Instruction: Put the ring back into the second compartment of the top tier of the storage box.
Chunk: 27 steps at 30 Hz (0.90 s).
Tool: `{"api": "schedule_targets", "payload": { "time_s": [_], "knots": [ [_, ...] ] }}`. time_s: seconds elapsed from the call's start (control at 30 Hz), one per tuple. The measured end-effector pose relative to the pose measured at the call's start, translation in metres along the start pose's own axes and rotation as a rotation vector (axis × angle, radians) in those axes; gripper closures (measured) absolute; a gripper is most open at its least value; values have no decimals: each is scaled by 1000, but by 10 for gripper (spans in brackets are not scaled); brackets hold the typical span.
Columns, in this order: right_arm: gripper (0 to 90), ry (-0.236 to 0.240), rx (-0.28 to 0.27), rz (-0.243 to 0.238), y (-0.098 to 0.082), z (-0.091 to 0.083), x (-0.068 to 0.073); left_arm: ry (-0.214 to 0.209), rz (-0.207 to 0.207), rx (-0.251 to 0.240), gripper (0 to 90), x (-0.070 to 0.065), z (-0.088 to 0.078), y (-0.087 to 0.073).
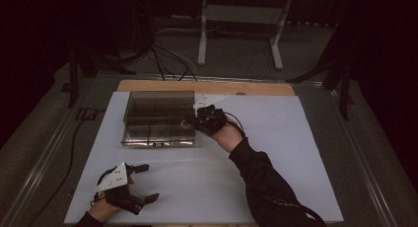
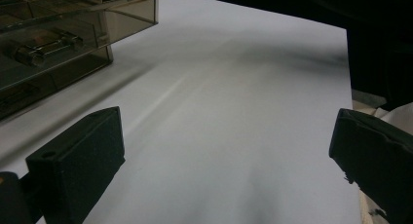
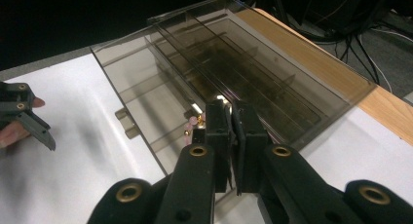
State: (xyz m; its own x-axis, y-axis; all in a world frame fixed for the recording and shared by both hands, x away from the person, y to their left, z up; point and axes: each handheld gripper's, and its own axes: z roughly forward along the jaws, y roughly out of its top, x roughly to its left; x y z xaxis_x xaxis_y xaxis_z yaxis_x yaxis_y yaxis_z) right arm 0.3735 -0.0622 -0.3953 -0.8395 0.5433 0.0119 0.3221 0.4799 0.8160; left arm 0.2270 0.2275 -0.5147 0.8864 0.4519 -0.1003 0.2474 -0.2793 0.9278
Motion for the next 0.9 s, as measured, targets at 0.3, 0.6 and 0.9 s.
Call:
{"api": "schedule_targets", "payload": {
  "time_s": [0.3, 0.6, 0.9],
  "knots": [
    [870, 21, 1, 0, 4, 13, 8, 0, 1, -2, 8, 0, 0, 0],
    [869, 43, 9, -13, 11, 27, 17, -1, 1, -3, 7, 0, 0, 0],
    [869, 66, 25, -31, 15, 43, 27, -3, 0, -7, 7, 0, 0, 0]
  ]
}}
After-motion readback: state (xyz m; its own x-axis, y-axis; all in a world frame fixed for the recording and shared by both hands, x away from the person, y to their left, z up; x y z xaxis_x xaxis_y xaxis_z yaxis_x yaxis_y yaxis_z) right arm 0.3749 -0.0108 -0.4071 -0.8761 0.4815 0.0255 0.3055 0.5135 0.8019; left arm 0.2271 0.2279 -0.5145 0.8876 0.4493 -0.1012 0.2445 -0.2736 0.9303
